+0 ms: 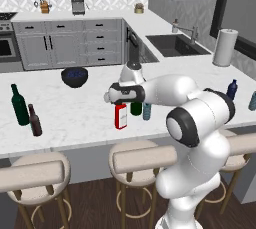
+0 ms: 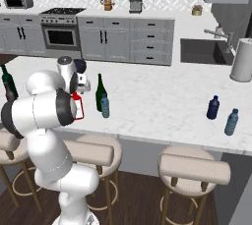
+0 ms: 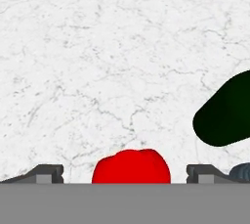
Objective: Move the plastic bottles in the middle to the plastics group, and the glass bottles in the middle to the glass group.
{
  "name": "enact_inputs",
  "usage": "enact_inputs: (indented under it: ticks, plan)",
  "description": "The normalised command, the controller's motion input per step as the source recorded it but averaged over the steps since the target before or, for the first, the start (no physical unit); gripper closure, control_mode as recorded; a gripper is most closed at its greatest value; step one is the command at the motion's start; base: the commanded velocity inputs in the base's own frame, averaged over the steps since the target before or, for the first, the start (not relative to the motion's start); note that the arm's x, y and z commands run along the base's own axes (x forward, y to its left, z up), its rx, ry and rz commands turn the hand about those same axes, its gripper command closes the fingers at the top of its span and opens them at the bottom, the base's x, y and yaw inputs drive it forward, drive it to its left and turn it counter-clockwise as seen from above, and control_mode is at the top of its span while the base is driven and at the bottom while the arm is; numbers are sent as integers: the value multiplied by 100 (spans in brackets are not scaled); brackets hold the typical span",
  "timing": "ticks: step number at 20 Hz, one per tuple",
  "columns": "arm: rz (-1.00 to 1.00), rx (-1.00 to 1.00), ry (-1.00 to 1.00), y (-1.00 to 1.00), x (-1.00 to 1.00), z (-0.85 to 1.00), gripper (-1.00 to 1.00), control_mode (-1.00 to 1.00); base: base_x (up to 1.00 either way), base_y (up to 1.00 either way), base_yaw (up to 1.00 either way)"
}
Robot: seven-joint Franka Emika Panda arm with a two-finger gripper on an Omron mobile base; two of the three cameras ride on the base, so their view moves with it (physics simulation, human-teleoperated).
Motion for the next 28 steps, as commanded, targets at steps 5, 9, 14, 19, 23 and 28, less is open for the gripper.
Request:
enact_inputs:
  ticks: [5, 9, 14, 19, 23, 28]
  plan:
    - [0, 0, 0, 0, 8, -5, -100, -100, 0, 0, 0]
    - [0, 0, 0, 0, 0, 0, -100, -100, 0, 0, 0]
    - [0, 0, 0, 0, 0, 0, 100, -100, 0, 0, 0]
    - [0, 0, 0, 0, 0, 0, 100, -100, 0, 0, 0]
    - [1, 1, -8, 0, -15, 0, 100, -100, 0, 0, 0]
    - [6, 4, -14, 11, -24, 8, 100, -100, 0, 0, 0]
